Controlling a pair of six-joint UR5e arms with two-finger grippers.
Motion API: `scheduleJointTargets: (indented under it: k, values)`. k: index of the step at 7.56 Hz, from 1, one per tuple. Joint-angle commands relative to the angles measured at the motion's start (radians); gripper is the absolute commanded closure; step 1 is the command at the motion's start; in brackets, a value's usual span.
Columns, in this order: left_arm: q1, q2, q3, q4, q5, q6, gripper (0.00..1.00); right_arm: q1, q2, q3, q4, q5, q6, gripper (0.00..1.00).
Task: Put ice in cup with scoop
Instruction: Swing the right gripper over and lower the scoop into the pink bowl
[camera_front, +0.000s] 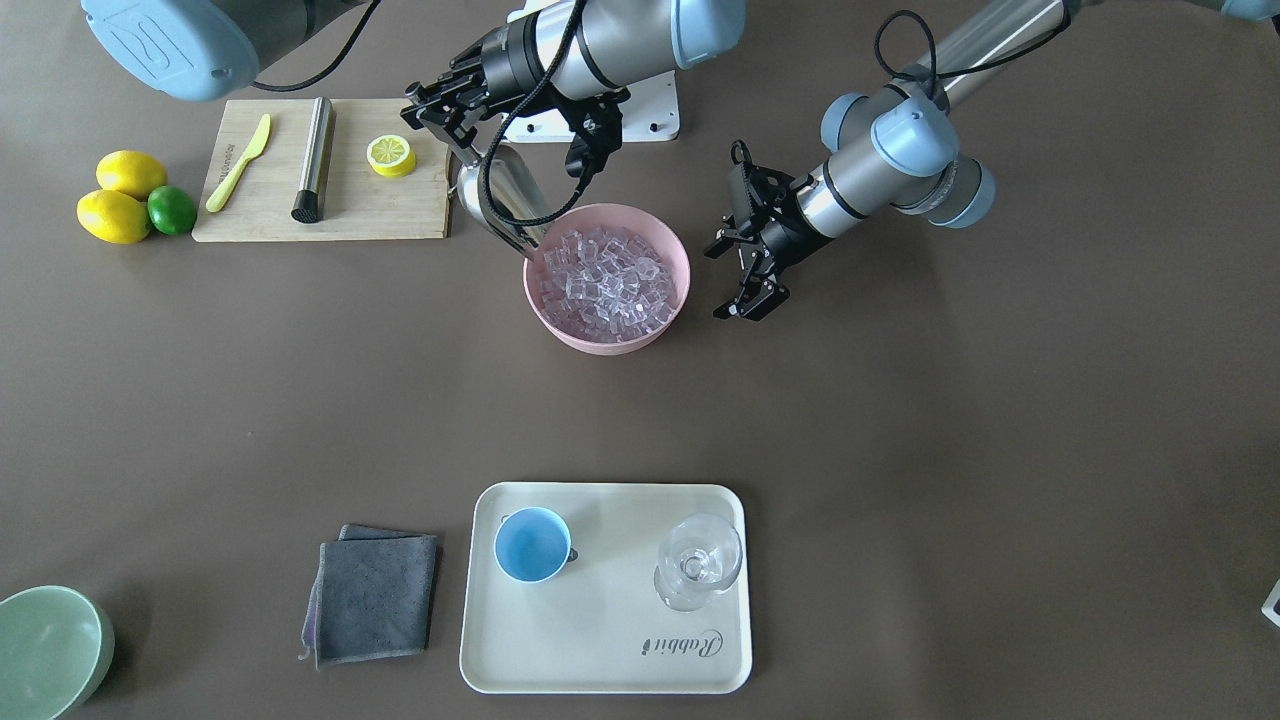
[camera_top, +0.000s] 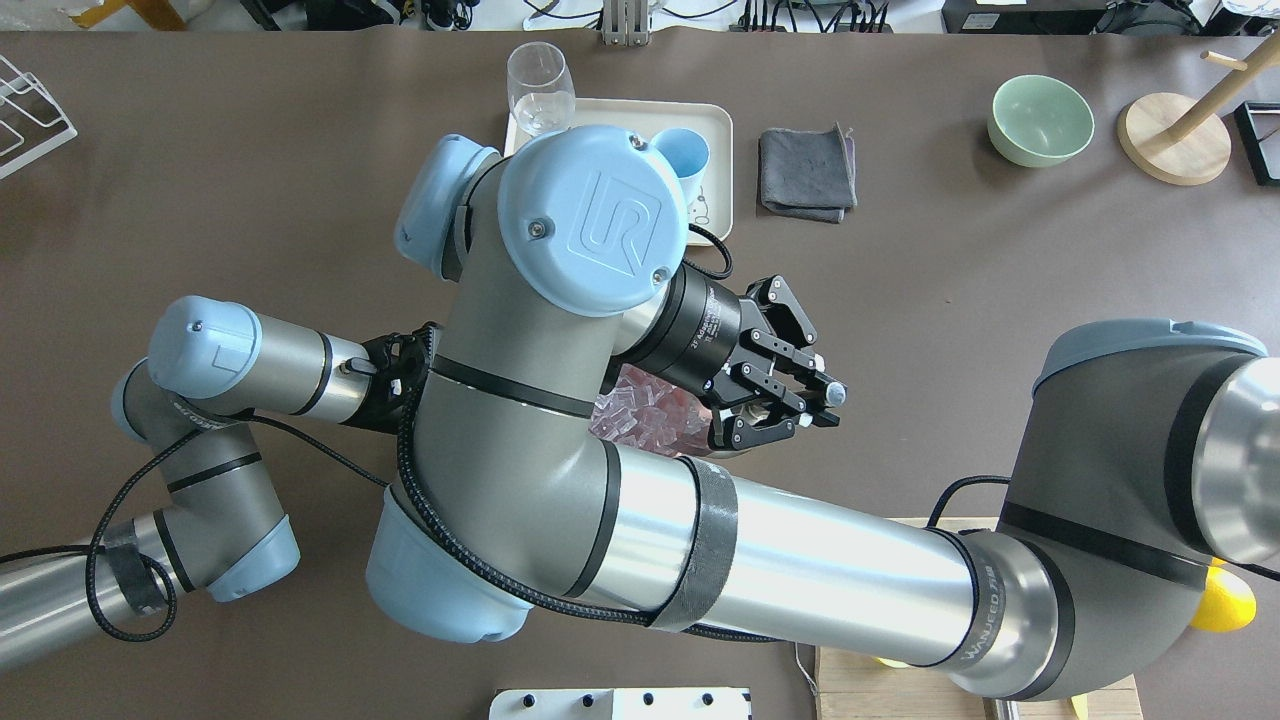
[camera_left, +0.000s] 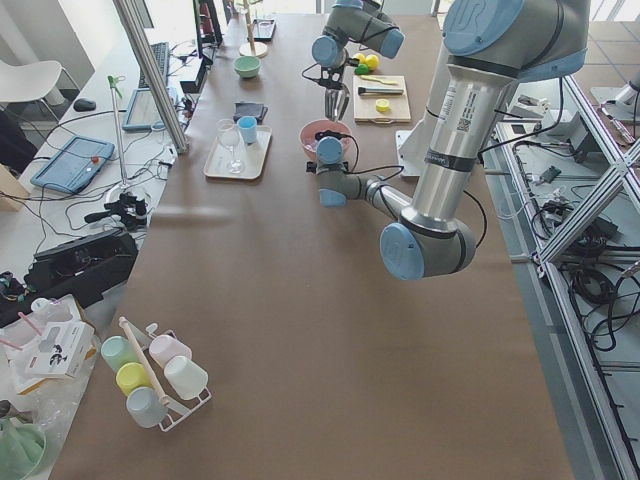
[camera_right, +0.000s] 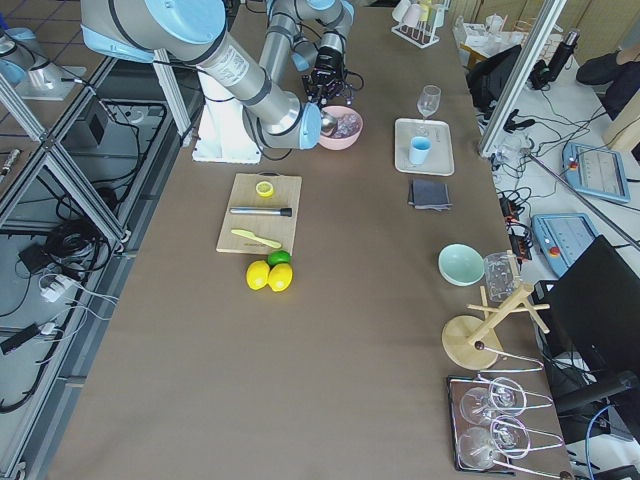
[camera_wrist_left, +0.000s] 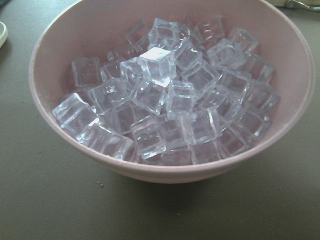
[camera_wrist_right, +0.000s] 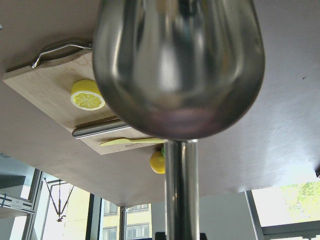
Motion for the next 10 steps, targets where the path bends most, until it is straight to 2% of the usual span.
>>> scheduleJointTargets:
  k: [1, 5, 7, 10]
  values:
    - [0.002, -0.006, 0.001, -0.007, 0.002, -0.003, 0.01, -0.021, 0.002, -0.067, 0.081, -0.005, 0.036, 1.0]
    - [0.005, -0.005, 0.002, -0.007, 0.003, -0.005, 0.02, -0.023, -0.013, -0.098, 0.168, -0.008, 0.048, 1.0]
    - [0.033, -0.009, 0.004, -0.032, 0.049, -0.005, 0.01, -0.023, -0.043, -0.098, 0.222, -0.014, 0.05, 1.0]
    - [0.038, 0.0, 0.002, -0.033, 0.066, -0.005, 0.02, -0.023, -0.087, -0.086, 0.315, -0.02, 0.064, 1.0]
